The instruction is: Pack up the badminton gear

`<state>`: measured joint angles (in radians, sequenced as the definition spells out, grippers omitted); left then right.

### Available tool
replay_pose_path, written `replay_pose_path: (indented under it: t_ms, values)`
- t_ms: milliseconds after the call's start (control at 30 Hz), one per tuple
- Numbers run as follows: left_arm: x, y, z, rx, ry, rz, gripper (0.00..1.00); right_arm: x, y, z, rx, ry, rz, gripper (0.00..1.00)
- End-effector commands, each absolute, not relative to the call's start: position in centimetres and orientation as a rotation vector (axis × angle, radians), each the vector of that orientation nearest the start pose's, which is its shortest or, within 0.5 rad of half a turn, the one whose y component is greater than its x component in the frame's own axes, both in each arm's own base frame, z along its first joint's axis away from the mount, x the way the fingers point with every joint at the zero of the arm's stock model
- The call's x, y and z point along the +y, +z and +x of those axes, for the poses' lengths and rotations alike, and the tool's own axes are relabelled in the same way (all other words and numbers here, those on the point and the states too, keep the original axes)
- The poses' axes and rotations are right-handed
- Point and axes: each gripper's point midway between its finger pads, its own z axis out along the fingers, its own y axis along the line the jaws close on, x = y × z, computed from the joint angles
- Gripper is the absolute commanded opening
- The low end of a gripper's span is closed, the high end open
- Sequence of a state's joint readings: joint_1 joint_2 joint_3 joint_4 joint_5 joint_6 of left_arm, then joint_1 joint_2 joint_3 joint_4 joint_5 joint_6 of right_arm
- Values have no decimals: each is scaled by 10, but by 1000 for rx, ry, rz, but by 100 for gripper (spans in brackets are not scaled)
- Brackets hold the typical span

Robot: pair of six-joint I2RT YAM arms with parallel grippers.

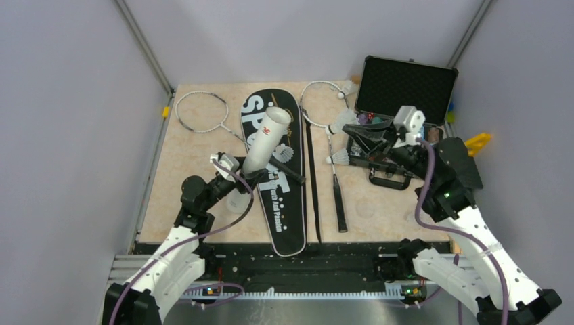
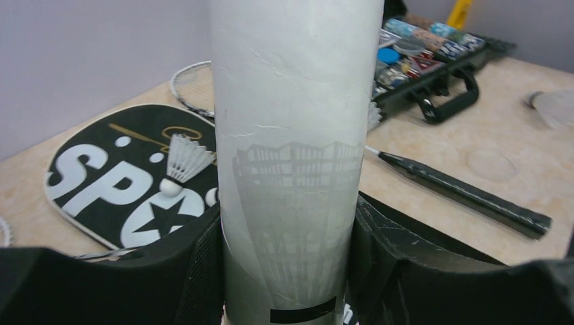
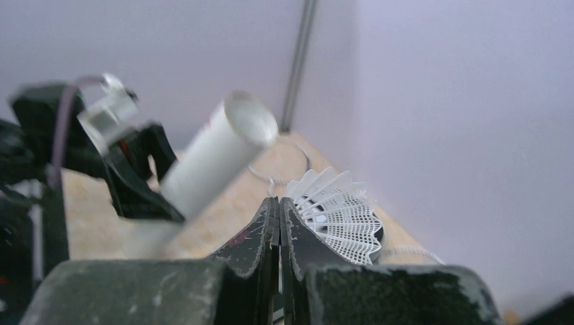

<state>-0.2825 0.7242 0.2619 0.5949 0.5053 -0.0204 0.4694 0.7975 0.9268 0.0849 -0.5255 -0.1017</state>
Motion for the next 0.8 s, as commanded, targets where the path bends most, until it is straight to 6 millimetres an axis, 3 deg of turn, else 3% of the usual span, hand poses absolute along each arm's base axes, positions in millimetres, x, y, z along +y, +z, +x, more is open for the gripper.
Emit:
replay_pose_path:
  t_ms: [0,167,400,633,767]
  values:
    - [-194,246,233,1190,-719,866,27,228,481,182,877,940,-781,0]
    - [-201,241,219,1155,-761,953,28,245,491,188,895,998,-778,0]
    - [-200,241,220,1156,-754,947,28,281,463,208,1027,1038,-870,0]
    - [-200,240,222,1161,-748,941,28,301,447,199,1085,1173,-945,0]
    - [-200,240,221,1155,-751,948,28,311,431,208,1189,1209,-945,0]
